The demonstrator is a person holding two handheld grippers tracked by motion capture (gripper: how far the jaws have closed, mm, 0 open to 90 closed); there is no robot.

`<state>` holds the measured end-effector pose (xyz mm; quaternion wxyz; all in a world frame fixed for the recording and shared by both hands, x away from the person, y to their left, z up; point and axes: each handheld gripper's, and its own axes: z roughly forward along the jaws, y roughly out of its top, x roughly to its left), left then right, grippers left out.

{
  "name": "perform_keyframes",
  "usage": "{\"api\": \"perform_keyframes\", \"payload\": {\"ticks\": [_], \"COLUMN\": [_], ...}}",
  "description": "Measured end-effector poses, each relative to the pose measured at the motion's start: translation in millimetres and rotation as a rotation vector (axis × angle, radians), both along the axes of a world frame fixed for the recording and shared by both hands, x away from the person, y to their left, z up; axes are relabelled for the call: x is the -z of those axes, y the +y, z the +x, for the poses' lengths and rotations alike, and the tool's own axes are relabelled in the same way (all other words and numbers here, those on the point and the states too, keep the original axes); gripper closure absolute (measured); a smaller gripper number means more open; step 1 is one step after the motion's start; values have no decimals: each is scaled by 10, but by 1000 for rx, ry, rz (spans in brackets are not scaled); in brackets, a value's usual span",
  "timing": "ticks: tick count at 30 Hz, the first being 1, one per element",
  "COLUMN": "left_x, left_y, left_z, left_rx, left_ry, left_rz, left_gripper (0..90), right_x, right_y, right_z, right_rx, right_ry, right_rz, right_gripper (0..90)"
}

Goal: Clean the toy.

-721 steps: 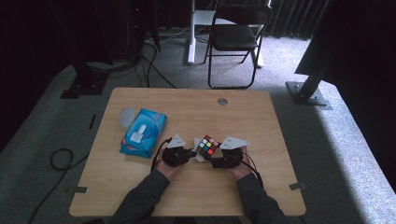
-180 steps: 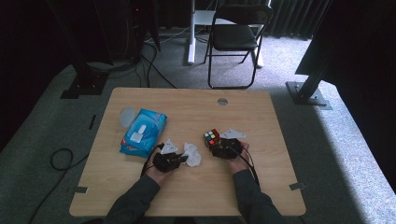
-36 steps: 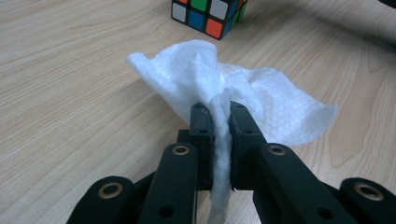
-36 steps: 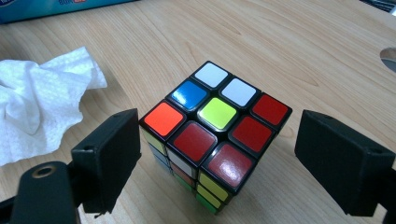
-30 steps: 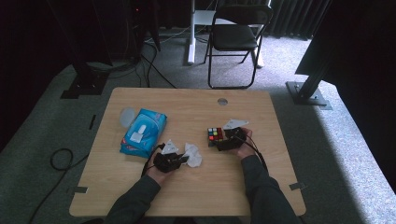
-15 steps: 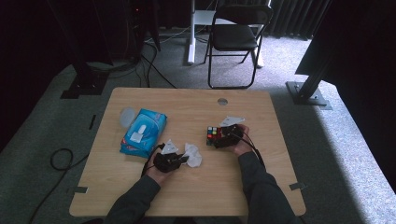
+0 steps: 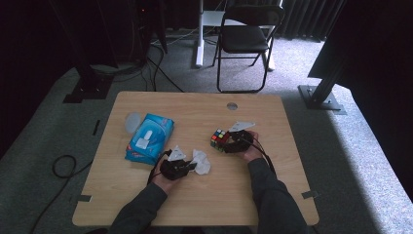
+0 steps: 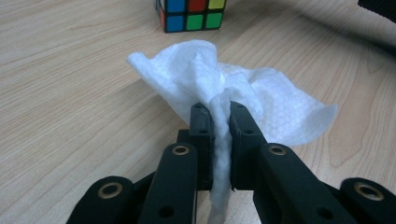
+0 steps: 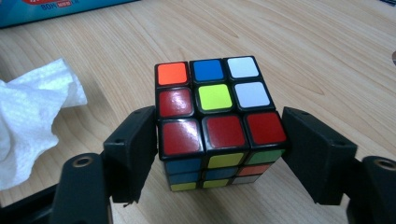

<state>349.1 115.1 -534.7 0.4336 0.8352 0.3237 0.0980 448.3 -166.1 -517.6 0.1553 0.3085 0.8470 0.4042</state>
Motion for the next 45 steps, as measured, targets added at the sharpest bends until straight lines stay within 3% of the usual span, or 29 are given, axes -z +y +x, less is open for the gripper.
{"api": "perform_keyframes", "payload": {"ticks": [8, 17, 36, 45], "left_x": [-3, -14, -13, -24], "left_y": [9, 18, 16, 21], "left_z": [0, 1, 0, 3], "left_rx": [-1, -3, -5, -8], "left_ry": [0, -3, -4, -9], "left_rz": [-1, -3, -2, -3], "left_gripper": [819, 819, 819, 820], "right_x": [17, 41, 19, -53], "right_y": [47, 92, 99, 99], "right_z": [54, 79, 27, -26], "right_rx": [9, 4, 20, -1], "right_ry": [8, 17, 1, -9], "right_rz": [6, 11, -4, 15], "right_gripper": [242, 332, 340, 341]}}
